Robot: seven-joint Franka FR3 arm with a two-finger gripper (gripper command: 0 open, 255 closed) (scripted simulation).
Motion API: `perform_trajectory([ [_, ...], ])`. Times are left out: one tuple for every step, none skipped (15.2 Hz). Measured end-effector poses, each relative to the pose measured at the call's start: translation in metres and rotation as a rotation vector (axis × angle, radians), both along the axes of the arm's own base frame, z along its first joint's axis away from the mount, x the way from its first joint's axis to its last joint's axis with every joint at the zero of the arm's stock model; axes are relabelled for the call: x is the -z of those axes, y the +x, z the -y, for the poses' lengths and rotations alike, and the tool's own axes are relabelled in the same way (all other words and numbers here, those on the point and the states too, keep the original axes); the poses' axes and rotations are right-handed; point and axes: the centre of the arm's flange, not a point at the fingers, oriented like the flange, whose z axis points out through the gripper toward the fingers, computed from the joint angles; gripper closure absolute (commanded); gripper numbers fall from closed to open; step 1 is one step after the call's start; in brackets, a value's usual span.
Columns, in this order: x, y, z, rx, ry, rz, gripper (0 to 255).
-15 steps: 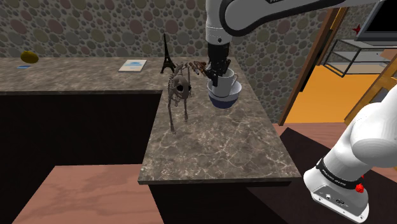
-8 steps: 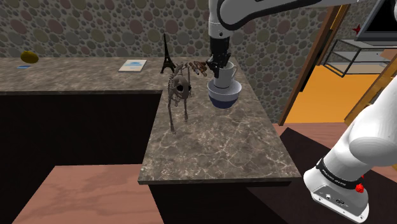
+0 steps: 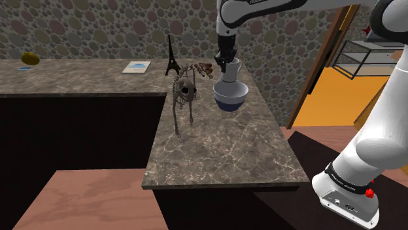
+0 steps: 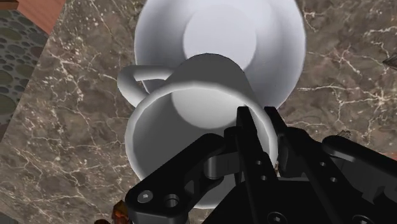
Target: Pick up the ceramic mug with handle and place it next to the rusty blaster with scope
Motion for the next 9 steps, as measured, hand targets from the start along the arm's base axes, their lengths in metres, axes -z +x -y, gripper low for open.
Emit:
perform_trajectory([
  [0.001,0.007,0.01,0.0,0.0,0.0,255],
  [0.002,0.015,0.023,0.0,0.0,0.0,255],
  [0.004,0.022,0.036,0.0,0.0,0.0,255],
  [0.007,0.029,0.046,0.0,0.0,0.0,255],
  [0.008,0.038,0.055,0.0,0.0,-0.001,255],
  [0.009,0.046,0.066,0.0,0.0,-0.001,255],
  [0.009,0.055,0.077,0.0,0.0,-0.001,255],
  [0.01,0.062,0.087,0.0,0.0,0.0,255],
  [0.012,0.069,0.098,0.0,0.0,-0.001,255],
])
